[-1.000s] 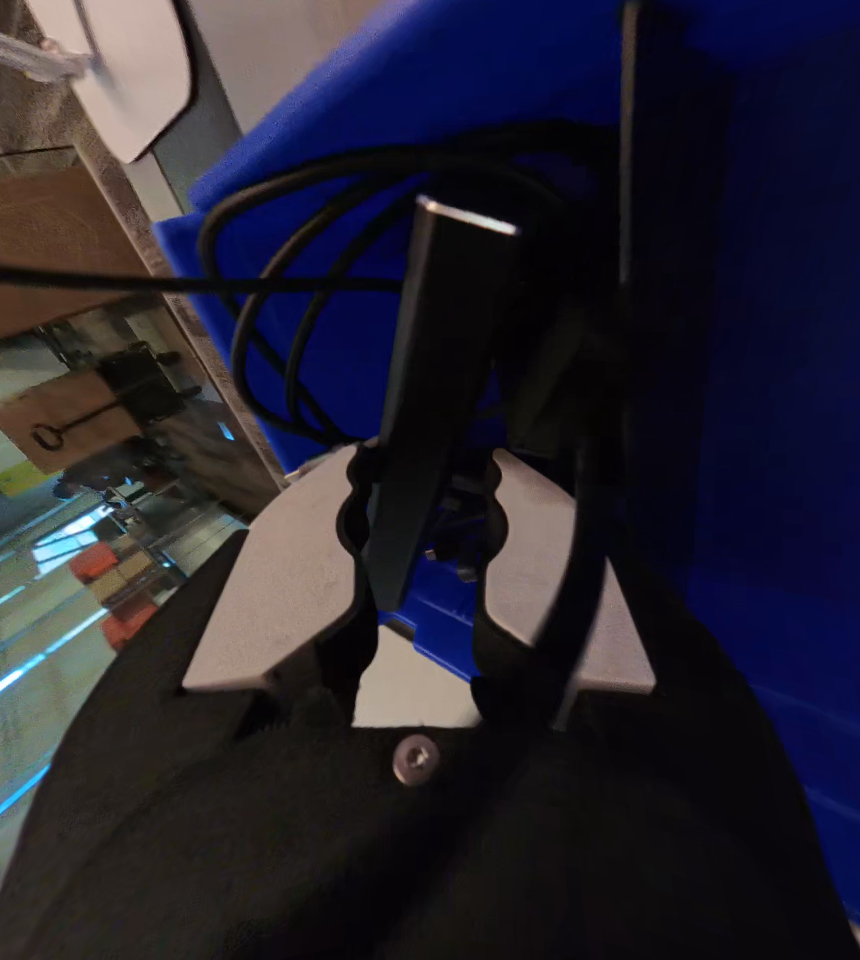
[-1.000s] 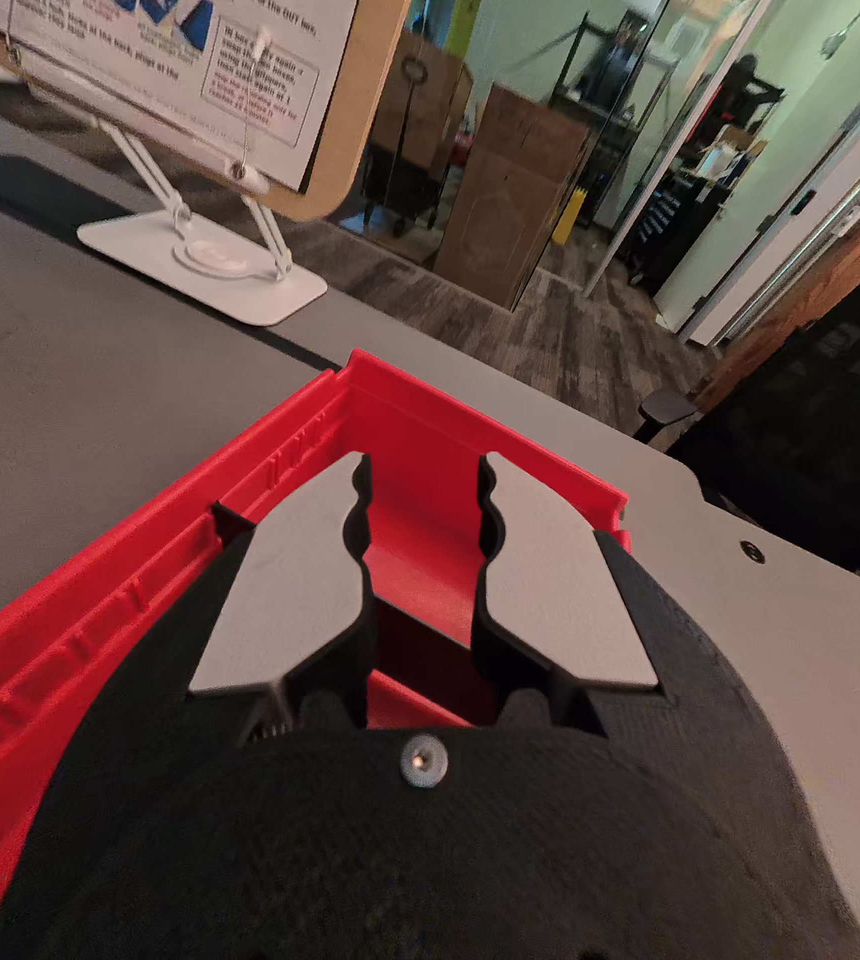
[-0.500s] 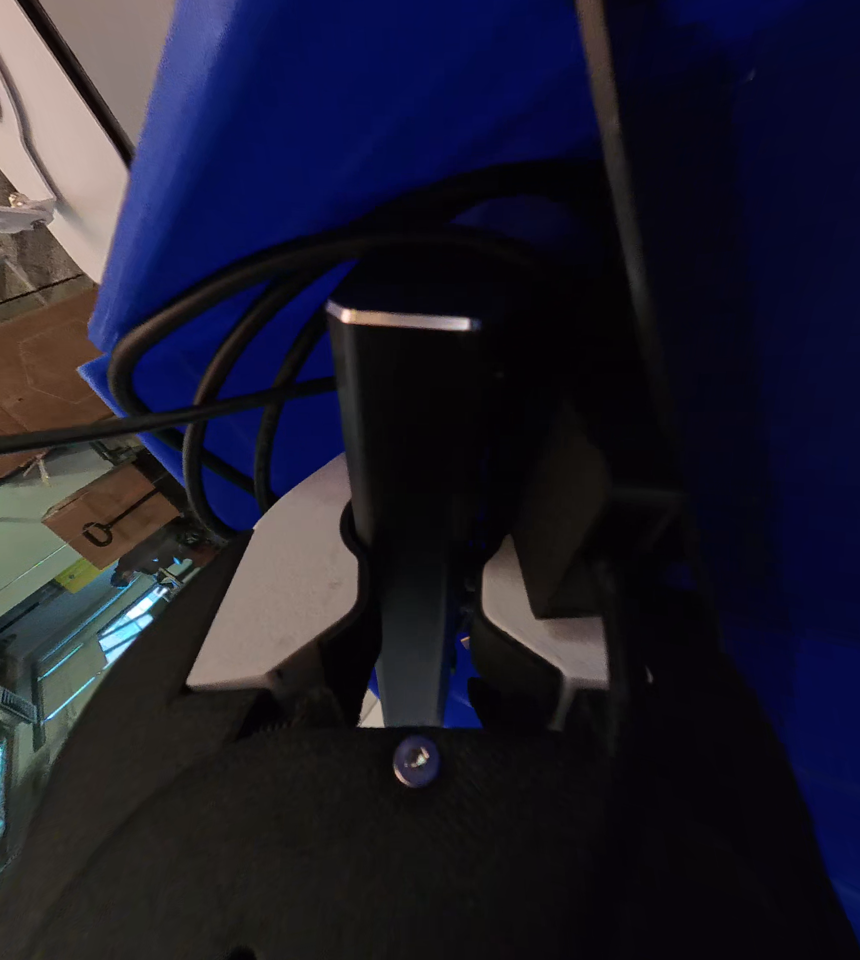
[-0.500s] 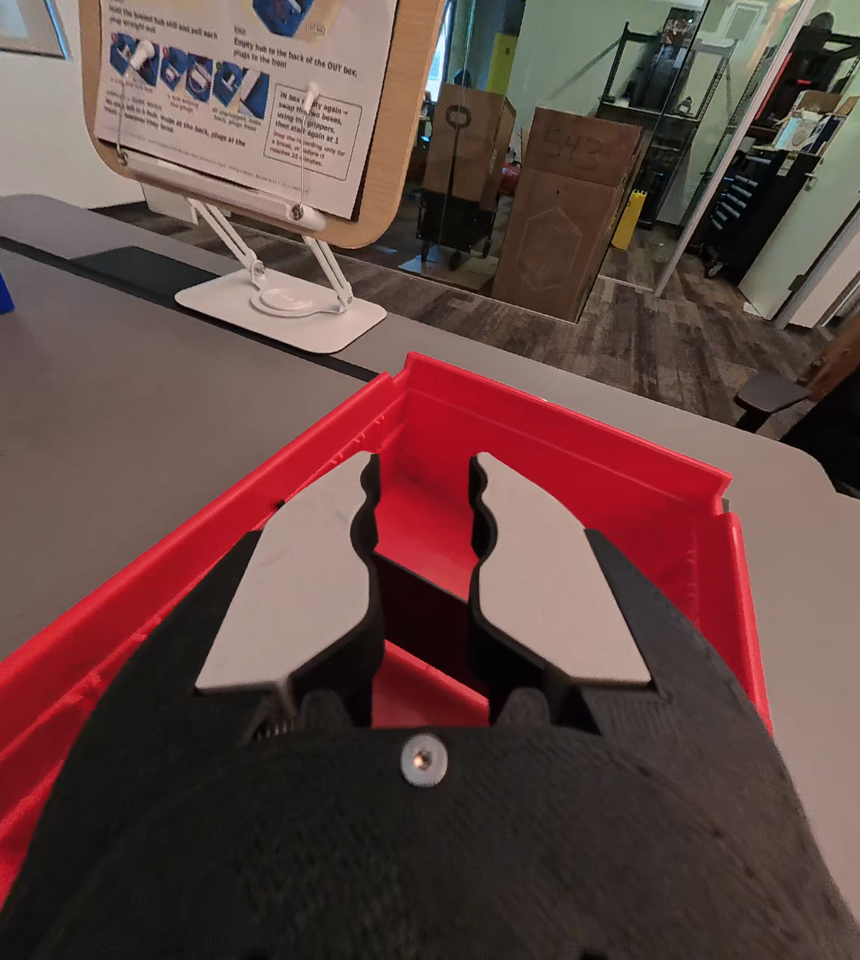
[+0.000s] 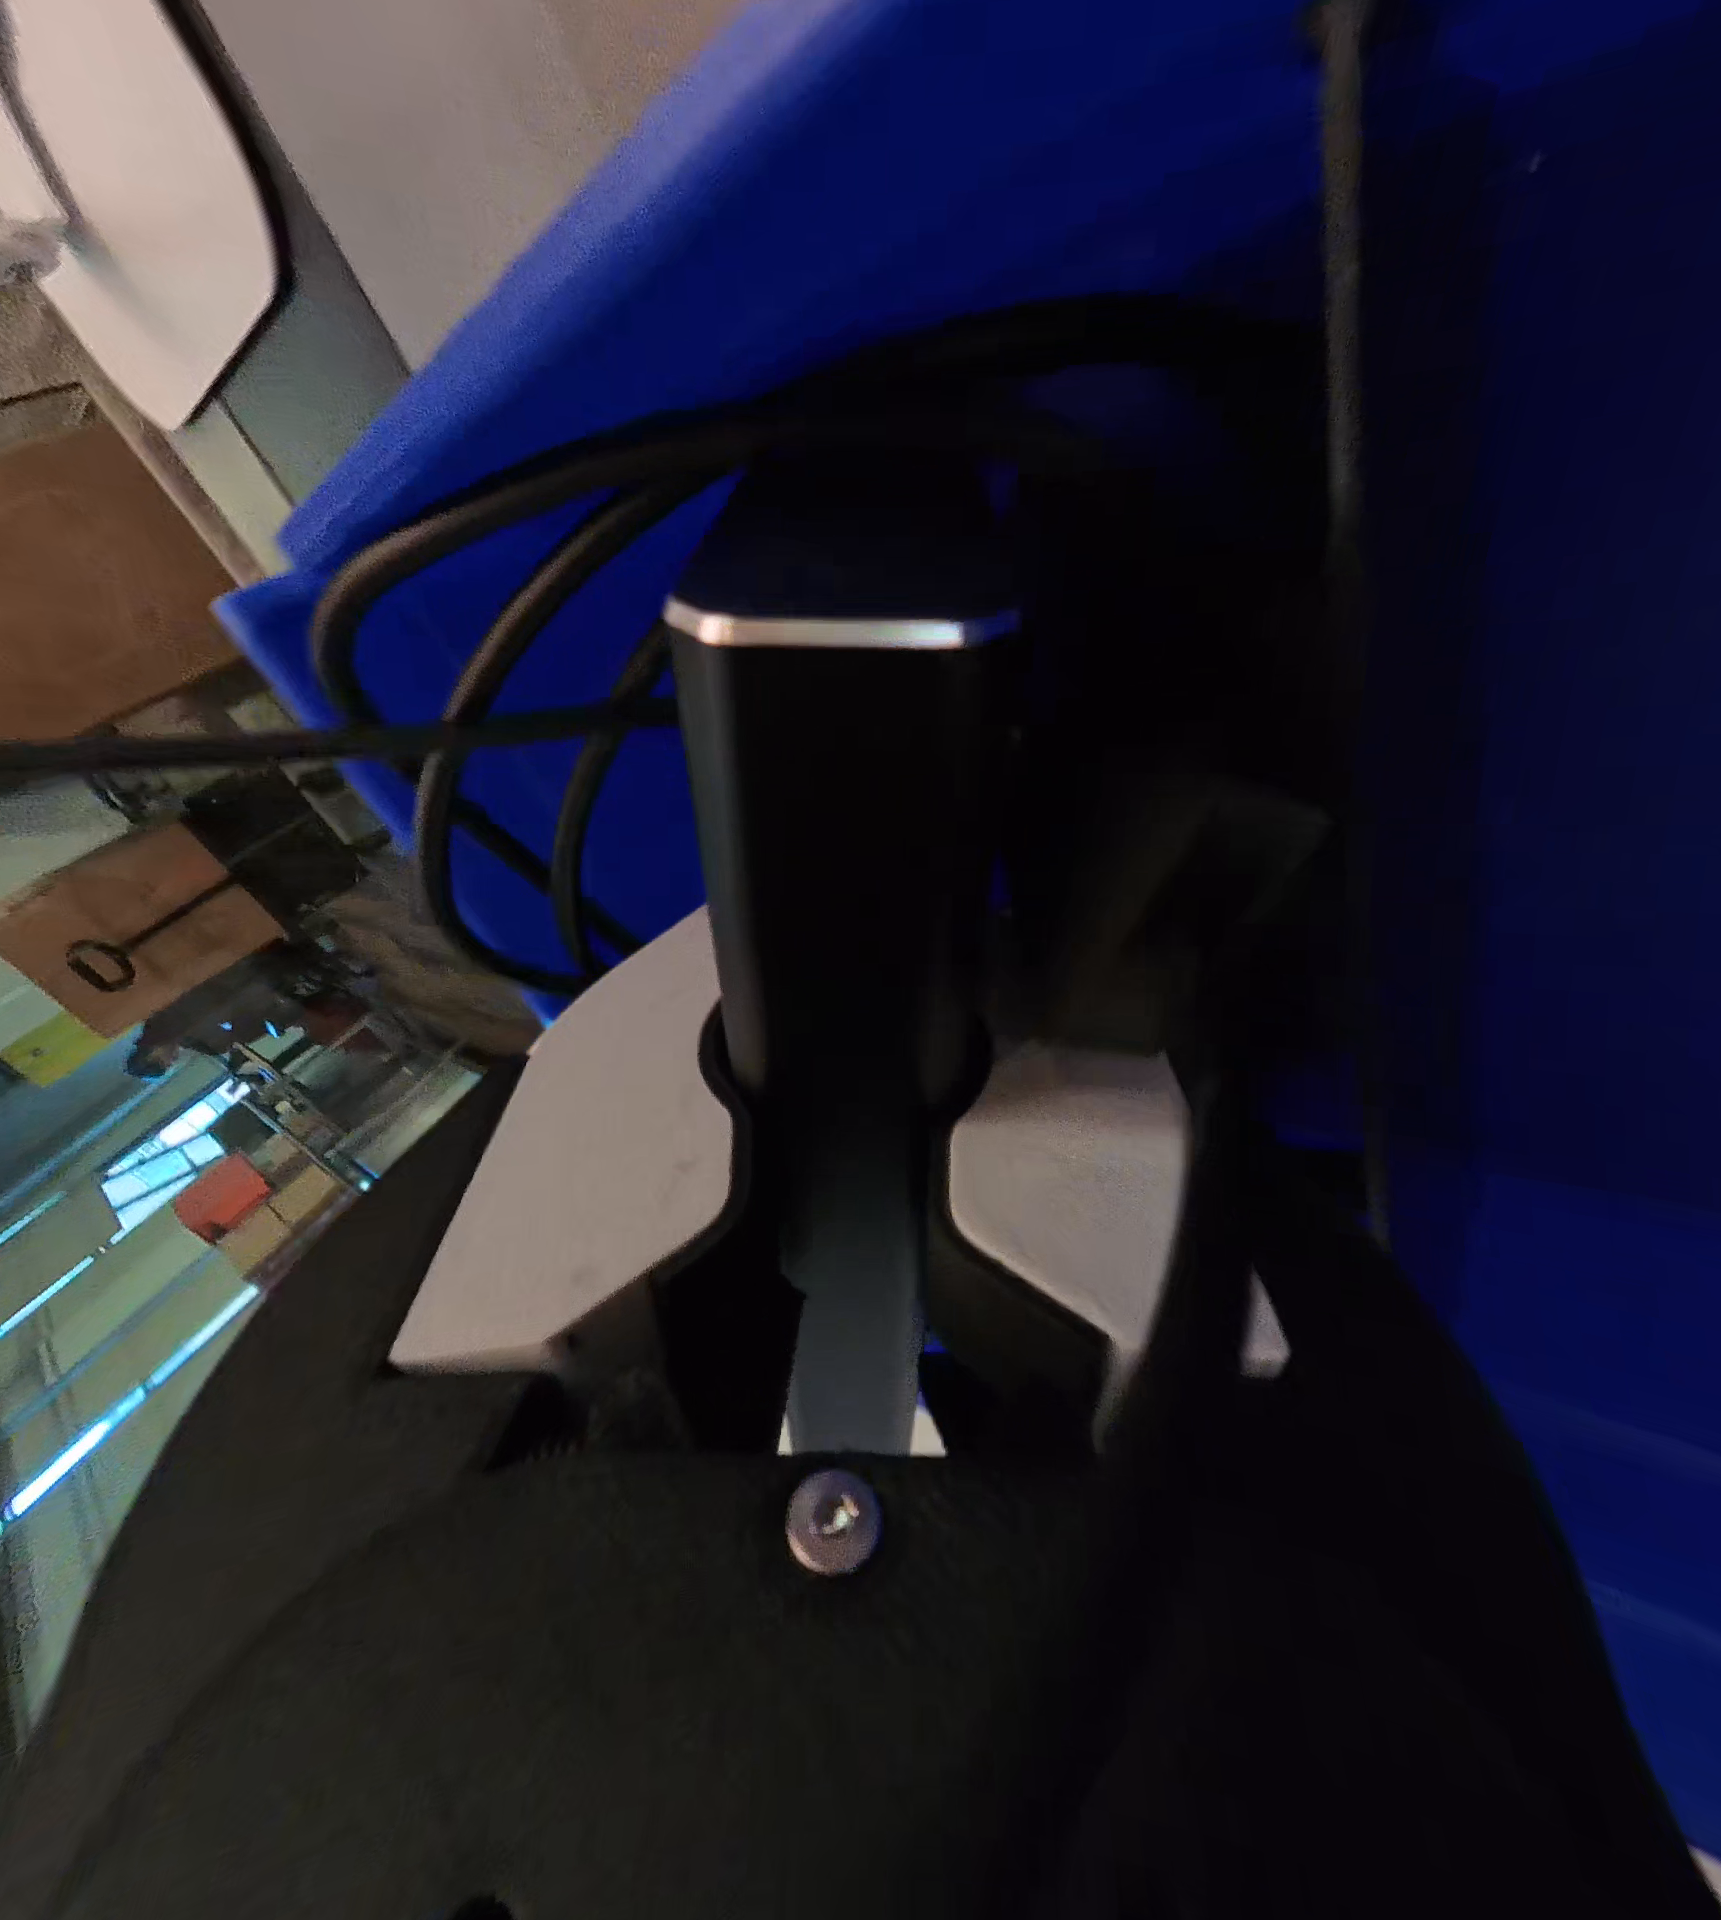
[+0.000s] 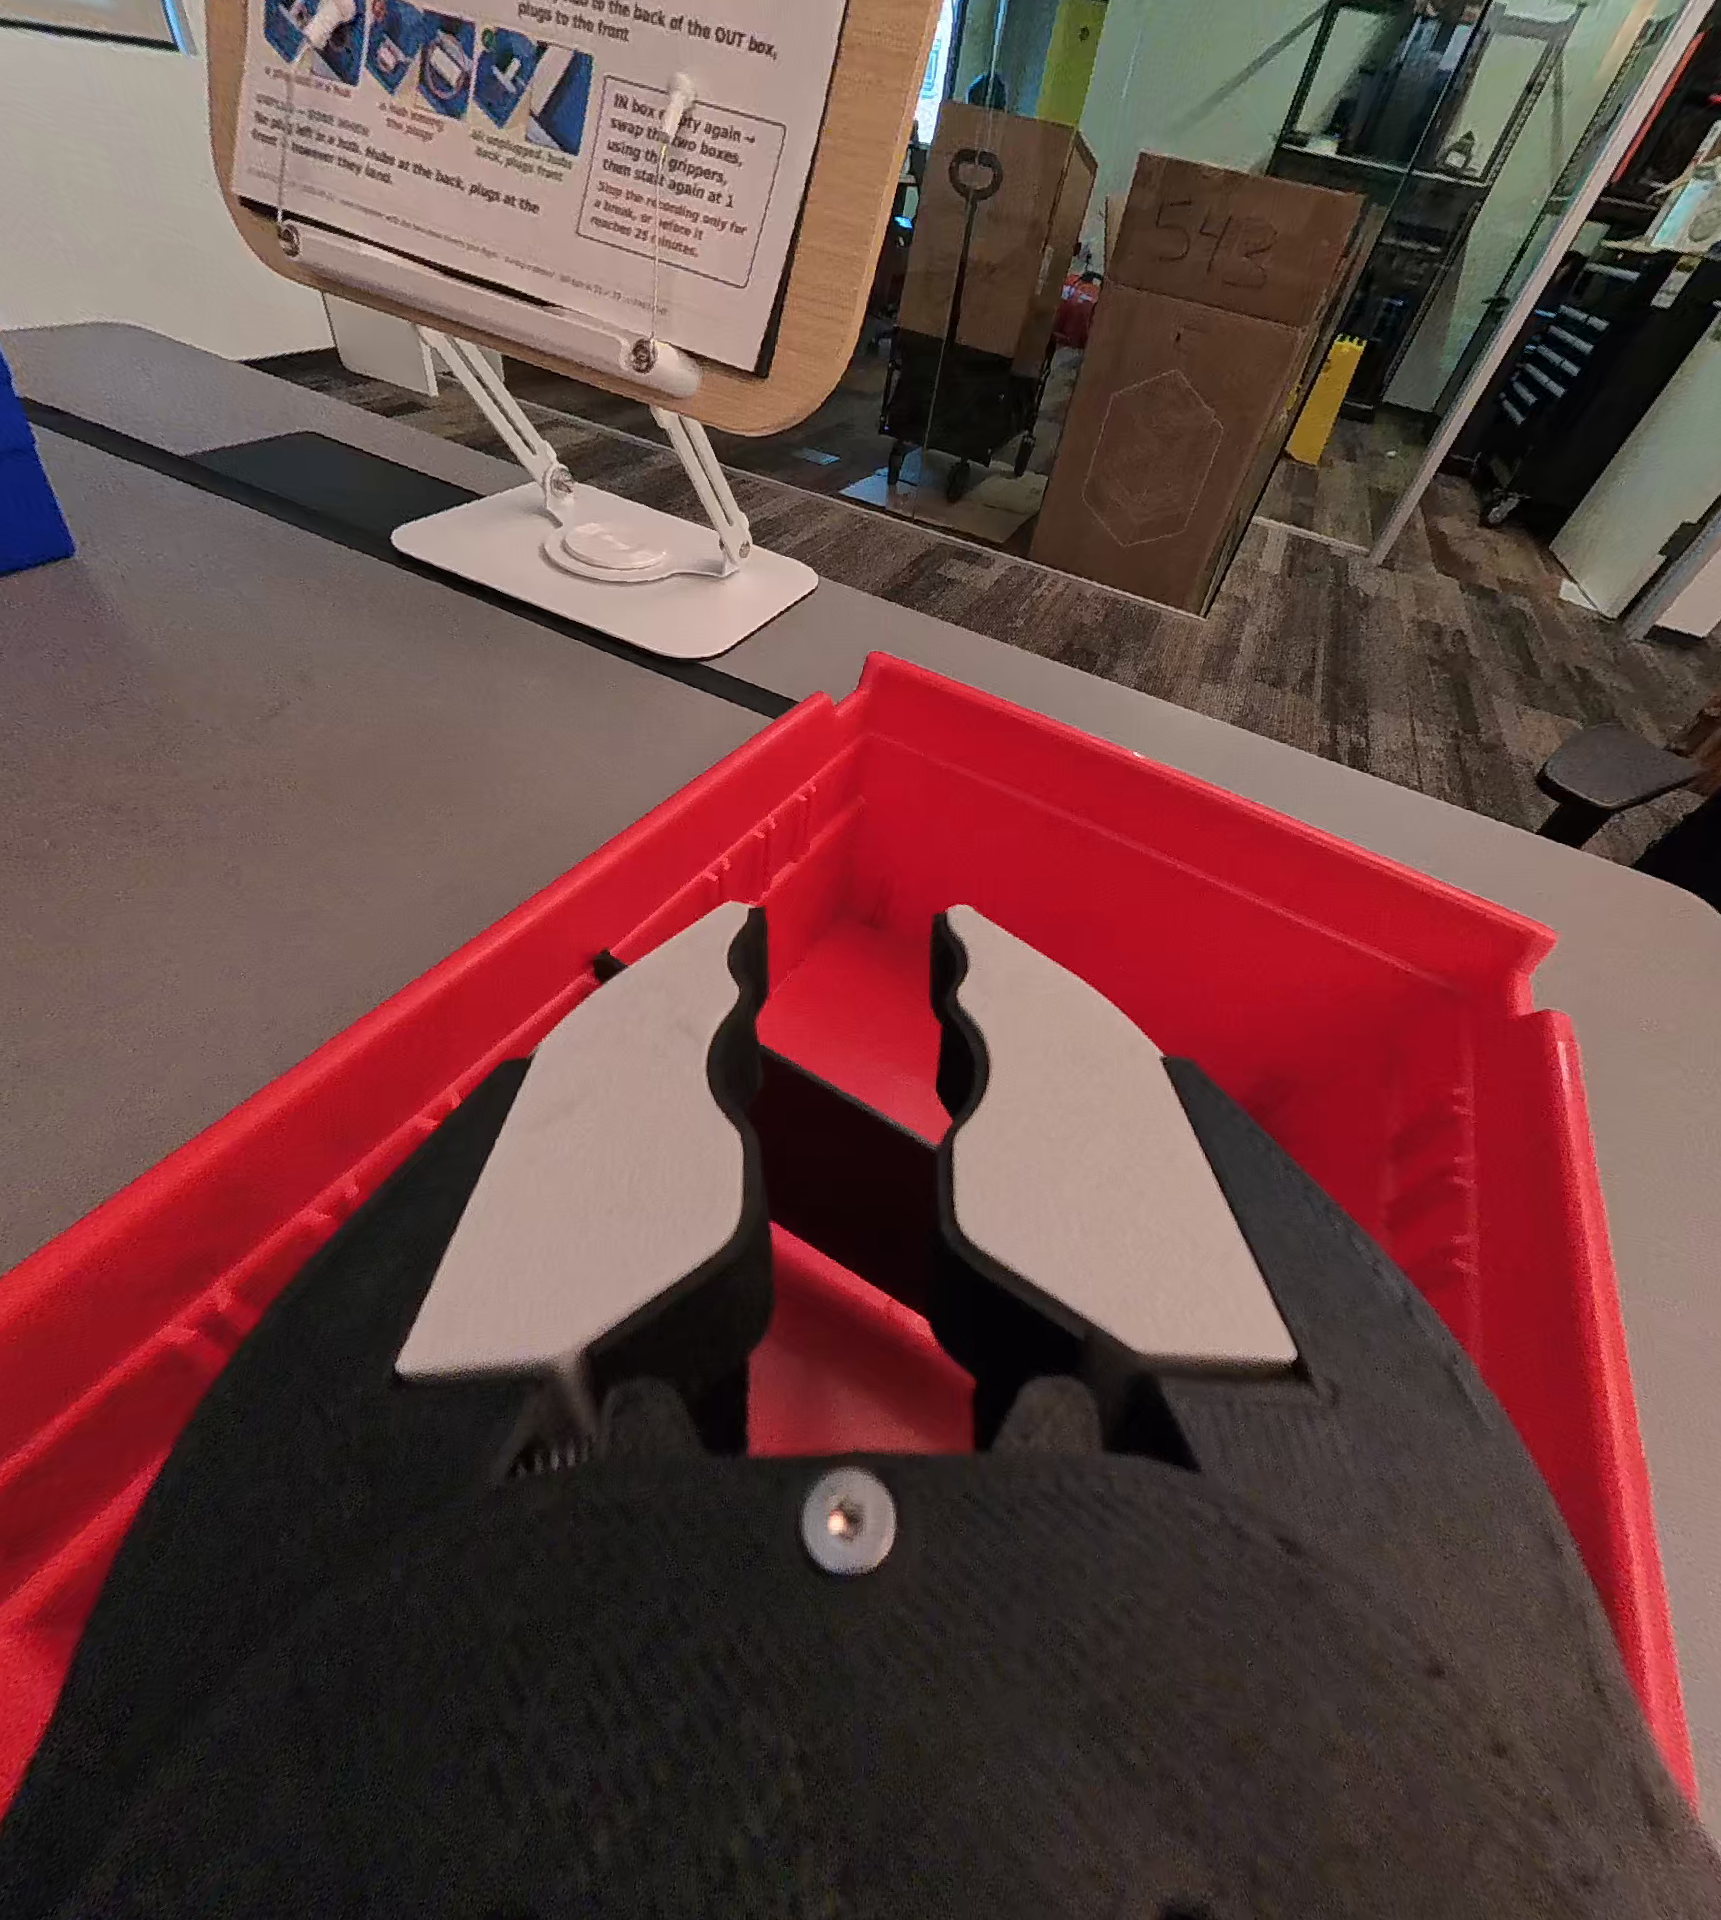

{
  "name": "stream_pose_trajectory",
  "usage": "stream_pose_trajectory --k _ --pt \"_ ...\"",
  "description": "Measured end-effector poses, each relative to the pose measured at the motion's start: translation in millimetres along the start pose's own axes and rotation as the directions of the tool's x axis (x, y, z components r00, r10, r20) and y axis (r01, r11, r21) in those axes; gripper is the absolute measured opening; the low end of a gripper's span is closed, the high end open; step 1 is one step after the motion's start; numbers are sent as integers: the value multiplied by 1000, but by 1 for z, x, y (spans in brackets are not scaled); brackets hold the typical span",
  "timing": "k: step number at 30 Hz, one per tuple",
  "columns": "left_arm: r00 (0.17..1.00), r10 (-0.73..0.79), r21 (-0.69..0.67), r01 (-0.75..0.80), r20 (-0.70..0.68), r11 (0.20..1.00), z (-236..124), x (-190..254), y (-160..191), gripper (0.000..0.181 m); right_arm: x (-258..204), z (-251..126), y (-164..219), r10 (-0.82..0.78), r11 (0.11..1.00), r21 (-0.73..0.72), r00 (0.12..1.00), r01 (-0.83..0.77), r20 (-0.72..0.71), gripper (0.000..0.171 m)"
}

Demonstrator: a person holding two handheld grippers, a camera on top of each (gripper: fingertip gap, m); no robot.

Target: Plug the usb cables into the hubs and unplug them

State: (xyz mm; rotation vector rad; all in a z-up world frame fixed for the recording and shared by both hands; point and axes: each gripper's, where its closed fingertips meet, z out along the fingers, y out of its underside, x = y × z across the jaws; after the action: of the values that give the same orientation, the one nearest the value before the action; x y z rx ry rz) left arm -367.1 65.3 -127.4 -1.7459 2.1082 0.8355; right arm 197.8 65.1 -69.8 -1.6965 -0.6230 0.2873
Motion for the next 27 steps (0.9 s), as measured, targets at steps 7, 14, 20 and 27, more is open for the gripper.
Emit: stream_pose_trajectory --k 7,14,20,27 --pt "978 -123 11 122 172 992 -63 -48 9 31 -3 -2 -1 5 1000 8 1000 -5 25 31" --pt "939 -125 -38 144 320 989 -142 -96 5 31 -5 -9 -9 33 998 54 998 -36 51 31" --pt "887 -229 31 237 400 971 -224 -146 -16 31 -10 -9 -8 21 998 60 997 -25 74 30" --pt "793 -337 189 279 508 941 -331 -208 -54 31 -19 -4 -4 17 999 48 994 -22 110 30"
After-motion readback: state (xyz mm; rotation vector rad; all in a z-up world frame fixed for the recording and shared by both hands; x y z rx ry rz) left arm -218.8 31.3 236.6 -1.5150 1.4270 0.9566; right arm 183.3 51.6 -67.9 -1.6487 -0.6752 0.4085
